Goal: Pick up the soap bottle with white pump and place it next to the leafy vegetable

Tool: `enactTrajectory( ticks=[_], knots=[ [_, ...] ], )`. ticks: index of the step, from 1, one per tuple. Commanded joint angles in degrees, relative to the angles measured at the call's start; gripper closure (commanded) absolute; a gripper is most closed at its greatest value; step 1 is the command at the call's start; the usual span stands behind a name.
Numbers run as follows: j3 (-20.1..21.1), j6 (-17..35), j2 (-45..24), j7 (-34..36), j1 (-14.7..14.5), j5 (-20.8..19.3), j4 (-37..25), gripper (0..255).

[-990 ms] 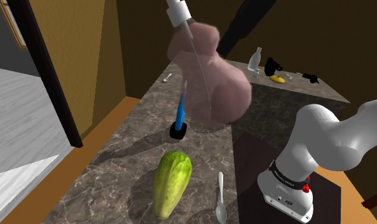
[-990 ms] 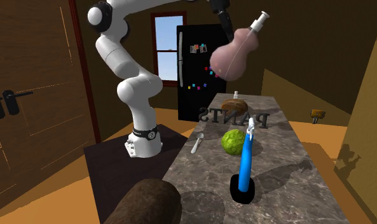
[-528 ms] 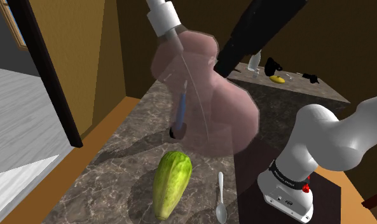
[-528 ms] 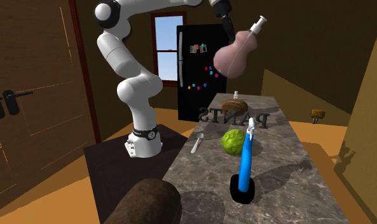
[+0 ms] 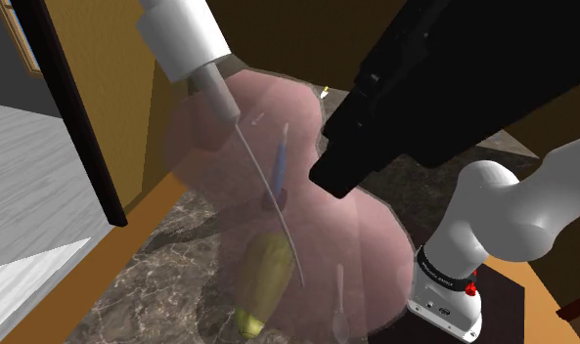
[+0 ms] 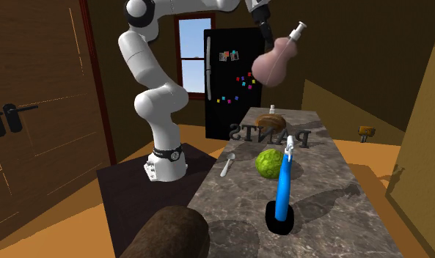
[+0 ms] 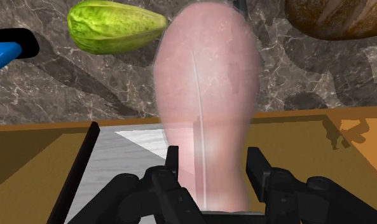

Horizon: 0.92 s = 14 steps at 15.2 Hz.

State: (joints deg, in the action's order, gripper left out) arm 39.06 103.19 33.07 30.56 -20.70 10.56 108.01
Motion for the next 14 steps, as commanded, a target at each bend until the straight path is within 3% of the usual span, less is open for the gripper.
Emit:
enactTrajectory(
  ticks=[1, 14],
  knots=[
    [1.7, 0.37, -0.67, 1.56, 0.3, -0.11, -0.6, 255],
    [2.61, 9.67, 2.39, 1.5, -1.6, 2.03, 11.53, 255]
  ],
)
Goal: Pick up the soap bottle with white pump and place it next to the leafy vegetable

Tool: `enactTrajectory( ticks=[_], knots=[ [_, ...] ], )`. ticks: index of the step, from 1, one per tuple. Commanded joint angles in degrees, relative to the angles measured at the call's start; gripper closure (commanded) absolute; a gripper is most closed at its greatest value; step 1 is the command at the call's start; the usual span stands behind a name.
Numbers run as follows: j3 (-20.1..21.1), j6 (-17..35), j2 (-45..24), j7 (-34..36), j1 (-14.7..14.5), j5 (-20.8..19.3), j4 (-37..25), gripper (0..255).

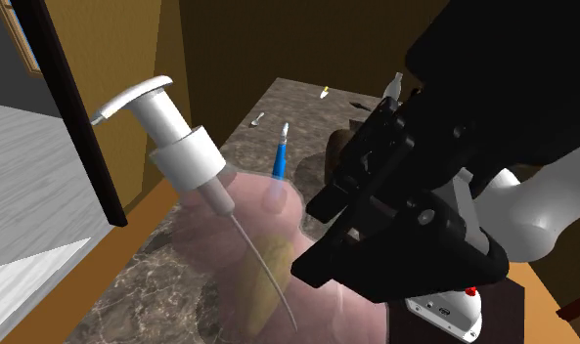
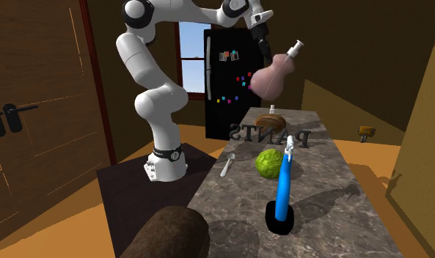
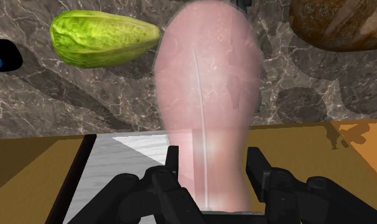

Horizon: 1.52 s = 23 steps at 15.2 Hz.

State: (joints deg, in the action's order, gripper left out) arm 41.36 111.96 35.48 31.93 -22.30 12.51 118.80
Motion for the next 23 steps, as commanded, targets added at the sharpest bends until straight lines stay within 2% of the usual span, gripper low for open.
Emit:
enactTrajectory(
  ticks=[1, 23],
  knots=[
    [0.45, 1.62, 0.13, 0.15, -0.11, 0.23, 1.58, 255],
    [5.77, 17.96, -0.05, 1.64, -1.16, 2.86, 17.44, 255]
  ],
)
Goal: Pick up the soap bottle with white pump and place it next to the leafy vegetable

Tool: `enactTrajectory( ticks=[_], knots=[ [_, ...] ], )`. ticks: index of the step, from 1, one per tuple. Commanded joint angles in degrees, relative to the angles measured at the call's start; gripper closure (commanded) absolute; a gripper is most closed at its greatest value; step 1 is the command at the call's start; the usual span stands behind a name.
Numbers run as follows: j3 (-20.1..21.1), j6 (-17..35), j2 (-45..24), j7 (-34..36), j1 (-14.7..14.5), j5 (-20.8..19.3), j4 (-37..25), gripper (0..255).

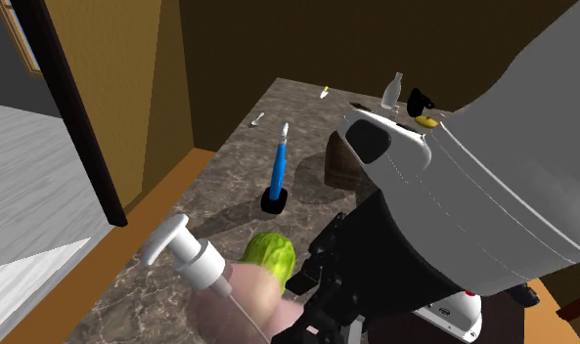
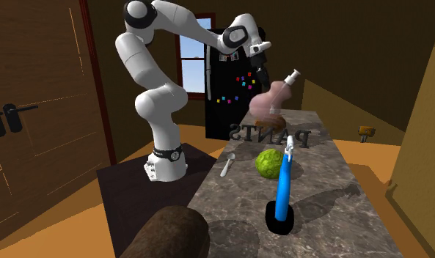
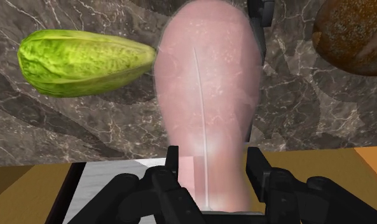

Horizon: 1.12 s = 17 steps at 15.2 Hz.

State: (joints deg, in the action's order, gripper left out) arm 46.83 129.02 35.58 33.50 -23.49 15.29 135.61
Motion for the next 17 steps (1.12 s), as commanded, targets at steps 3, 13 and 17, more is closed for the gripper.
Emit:
enactTrajectory(
  ticks=[3, 13, 17],
  knots=[
    [1.39, 3.27, -0.7, 0.45, 0.2, 0.3, 2.4, 255],
    [5.85, 11.55, -3.56, 2.16, 1.65, 0.49, 7.6, 255],
    [8.1, 15.02, -5.15, 3.11, 2.8, 0.21, 9.37, 255]
  ],
)
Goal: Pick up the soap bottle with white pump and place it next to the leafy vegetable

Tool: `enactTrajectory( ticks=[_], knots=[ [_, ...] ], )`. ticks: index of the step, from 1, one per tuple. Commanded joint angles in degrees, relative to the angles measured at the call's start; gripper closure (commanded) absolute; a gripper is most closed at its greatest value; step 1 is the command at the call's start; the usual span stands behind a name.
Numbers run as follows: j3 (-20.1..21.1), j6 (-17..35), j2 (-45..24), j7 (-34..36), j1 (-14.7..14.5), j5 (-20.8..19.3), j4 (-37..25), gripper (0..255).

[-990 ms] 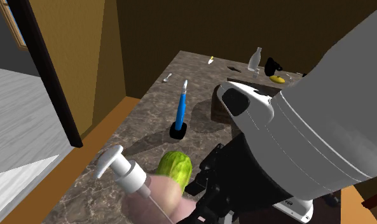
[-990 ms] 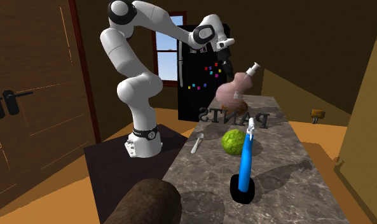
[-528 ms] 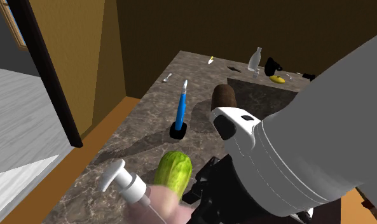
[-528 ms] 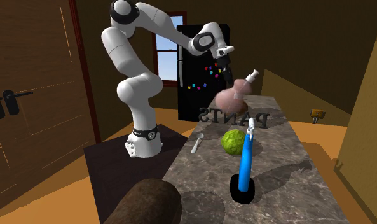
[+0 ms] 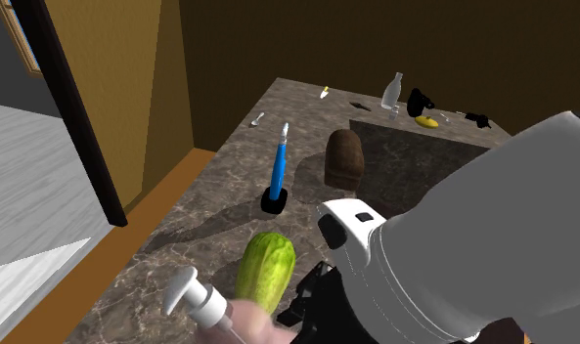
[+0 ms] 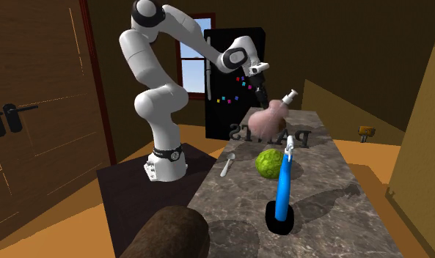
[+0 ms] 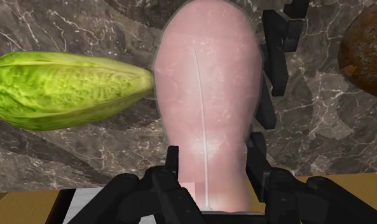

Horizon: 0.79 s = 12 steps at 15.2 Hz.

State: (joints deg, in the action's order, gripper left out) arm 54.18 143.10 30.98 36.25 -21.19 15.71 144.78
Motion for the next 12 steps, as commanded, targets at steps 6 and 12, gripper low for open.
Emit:
enactTrajectory(
  ticks=[6, 12],
  knots=[
    [4.88, 6.33, -3.39, 2.21, 3.19, -1.19, 2.51, 255],
    [10.42, 11.87, -6.62, 4.76, 7.64, -3.16, 4.37, 255]
  ],
)
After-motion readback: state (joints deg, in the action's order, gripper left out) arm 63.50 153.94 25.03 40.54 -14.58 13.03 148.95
